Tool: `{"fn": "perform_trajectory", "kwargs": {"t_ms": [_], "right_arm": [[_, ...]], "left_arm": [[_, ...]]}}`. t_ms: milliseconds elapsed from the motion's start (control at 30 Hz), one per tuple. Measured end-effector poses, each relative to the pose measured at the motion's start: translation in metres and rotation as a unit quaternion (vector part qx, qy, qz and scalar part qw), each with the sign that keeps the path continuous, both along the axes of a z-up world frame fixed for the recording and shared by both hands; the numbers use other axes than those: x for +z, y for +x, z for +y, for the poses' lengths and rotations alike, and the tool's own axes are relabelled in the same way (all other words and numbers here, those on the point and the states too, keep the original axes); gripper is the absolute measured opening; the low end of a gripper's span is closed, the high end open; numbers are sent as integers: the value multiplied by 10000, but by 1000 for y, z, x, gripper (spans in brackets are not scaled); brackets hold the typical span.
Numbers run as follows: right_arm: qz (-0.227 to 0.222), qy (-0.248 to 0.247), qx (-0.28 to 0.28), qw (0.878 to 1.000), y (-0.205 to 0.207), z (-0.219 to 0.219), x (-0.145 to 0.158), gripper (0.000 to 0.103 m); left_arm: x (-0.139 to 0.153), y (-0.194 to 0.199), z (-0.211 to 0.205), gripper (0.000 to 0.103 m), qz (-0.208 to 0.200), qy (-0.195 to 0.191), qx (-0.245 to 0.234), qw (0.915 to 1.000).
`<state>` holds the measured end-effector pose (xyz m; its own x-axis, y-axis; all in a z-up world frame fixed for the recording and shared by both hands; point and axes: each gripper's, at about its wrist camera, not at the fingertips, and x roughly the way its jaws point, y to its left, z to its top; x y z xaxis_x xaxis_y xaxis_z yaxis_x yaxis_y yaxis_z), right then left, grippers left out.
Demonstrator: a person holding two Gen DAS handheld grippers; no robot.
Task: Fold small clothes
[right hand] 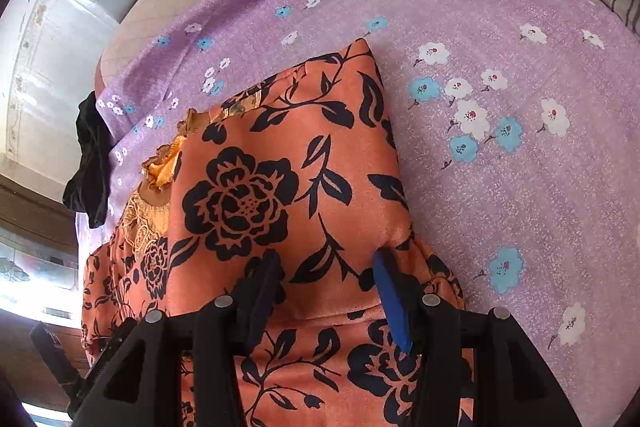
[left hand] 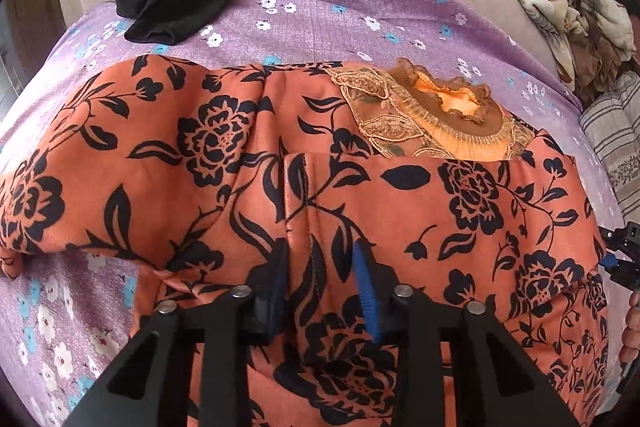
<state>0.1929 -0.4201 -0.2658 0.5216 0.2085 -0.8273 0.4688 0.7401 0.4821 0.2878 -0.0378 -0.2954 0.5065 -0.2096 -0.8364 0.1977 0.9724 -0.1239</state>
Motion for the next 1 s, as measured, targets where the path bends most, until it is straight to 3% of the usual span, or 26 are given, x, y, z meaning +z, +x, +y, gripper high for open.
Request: {"fn": "perform_trajectory", "kwargs": {"t_ms": [33, 67, 267, 367, 400, 500, 600, 667, 700, 733, 800, 867, 967, 1000], "right_arm": [[-5, 31, -16, 10000, 0, 0, 0, 52], [-8, 43, -25, 10000, 0, 0, 0, 52], [-13, -84, -22, 10000, 1, 5, 1, 52], [-34, -90, -46, 9999, 1, 5, 0, 52], [-42, -99, -56, 9999, 1, 6, 0, 52], [-52, -174, -53, 9998, 1, 8, 0, 52], [-57, -238, -33, 9997, 2, 10, 0, 52], [-67, -237, -43, 9997, 3, 10, 0, 52], [-71, -229, -51, 9997, 3, 10, 0, 52], [-77, -226, -54, 9997, 3, 10, -1, 52], [-82, -235, -50, 9997, 3, 10, -1, 52], [-79, -251, -48, 9996, 4, 10, -1, 52], [-86, -258, -59, 9996, 4, 11, -1, 52], [-96, -243, -76, 9996, 4, 10, -1, 52]], "left_arm": [[2, 1, 4, 7, -36, -86, 88, 9999], [4, 2, 9, 4, -83, -234, 119, 9996], [28, -11, -8, 4, -547, -338, -406, 9971], [24, -12, -18, 4, -490, -176, -604, 9968], [18, -10, -19, 11, -399, -47, -552, 9977], [-4, -2, -13, 54, 37, 79, -364, 9993], [-3, -5, -12, 55, -25, -44, -373, 9993], [-1, -6, -10, 34, -109, -100, -300, 9994], [0, -4, -8, 10, -161, -16, -195, 9997], [1, -1, -4, 5, -210, 64, -123, 9997], [6, 1, 6, 5, -268, -218, -15, 9994], [20, -2, 8, 4, -602, -306, 21, 9977], [49, -10, -3, 4, -1589, 504, -7, 9860], [54, -9, -5, 4, -1738, 692, -30, 9823]]}}
